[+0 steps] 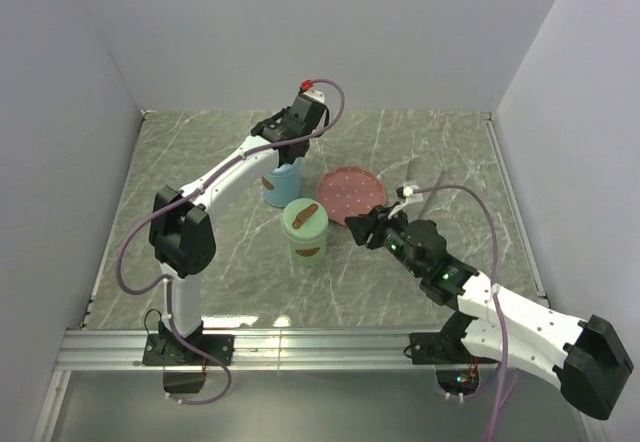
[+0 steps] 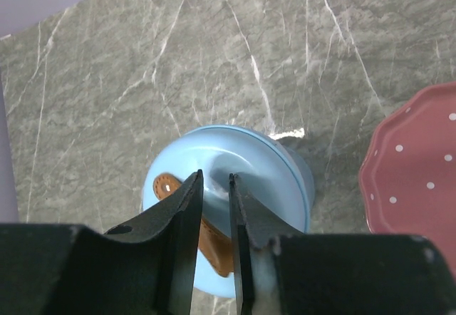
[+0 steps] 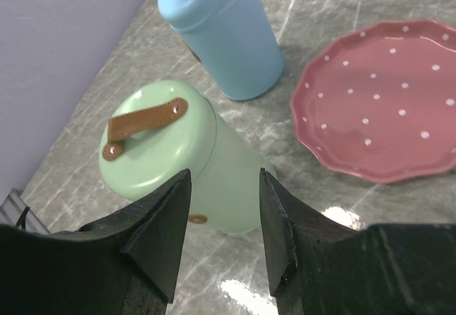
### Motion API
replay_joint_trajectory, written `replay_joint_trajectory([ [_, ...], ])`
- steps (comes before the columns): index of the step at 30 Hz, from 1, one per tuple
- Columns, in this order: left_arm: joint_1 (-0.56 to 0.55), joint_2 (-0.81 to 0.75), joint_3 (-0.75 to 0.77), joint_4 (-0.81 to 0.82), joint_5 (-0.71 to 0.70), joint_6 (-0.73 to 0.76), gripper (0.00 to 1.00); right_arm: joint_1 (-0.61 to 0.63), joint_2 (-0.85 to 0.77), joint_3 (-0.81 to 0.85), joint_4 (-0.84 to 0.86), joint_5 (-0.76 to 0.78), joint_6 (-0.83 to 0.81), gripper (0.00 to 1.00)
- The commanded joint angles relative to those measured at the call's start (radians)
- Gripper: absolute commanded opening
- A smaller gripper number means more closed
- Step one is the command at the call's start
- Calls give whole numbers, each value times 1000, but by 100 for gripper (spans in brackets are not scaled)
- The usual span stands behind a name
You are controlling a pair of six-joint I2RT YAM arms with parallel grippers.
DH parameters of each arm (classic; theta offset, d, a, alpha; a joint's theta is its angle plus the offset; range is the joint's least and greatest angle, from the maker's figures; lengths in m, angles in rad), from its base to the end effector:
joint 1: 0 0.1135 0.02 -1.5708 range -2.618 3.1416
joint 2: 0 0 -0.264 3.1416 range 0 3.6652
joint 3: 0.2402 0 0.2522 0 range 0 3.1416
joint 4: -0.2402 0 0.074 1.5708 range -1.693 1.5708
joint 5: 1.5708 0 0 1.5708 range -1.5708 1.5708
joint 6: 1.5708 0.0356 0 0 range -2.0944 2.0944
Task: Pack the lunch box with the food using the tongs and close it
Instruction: Put the lid back on the lunch box, then move the lunch box
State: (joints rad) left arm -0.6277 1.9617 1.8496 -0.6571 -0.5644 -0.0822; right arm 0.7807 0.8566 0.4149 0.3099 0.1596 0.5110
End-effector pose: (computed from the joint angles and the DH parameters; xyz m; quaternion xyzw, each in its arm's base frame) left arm 0.3718 -0.2462 0.3174 0.1336 0.8809 0.1102 0.4405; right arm 0.1478 0.1384 0.2482 -0.0487 0.7500 0.3475 0.5607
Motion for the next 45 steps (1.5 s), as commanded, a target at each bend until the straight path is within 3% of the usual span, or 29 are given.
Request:
replay_joint_trajectory([
  [1, -6, -40, -55, -6, 20, -39, 28, -3, 36, 77, 74, -18, -35, 50],
  [12, -6, -233, -203, 186, -60, -34, 31, -3, 131, 148, 159, -65, -143, 49],
  [23, 12, -529, -476, 585, -34, -16, 34, -4, 381, 386, 161, -157, -328, 48],
  [27, 95, -615, -594, 637, 102, -118, 35, -3, 518, 522, 118, -215, -381, 47],
  [31, 138, -658, -763, 740, 146, -160, 36, -3, 628, 651, 94, -230, -436, 46],
  [40, 247, -765, -972, 888, 360, -283, 38, -3, 834, 847, 25, -209, -548, 46],
  [45, 264, -804, -1030, 936, 400, -306, 39, 0, 909, 944, -23, -161, -585, 46],
])
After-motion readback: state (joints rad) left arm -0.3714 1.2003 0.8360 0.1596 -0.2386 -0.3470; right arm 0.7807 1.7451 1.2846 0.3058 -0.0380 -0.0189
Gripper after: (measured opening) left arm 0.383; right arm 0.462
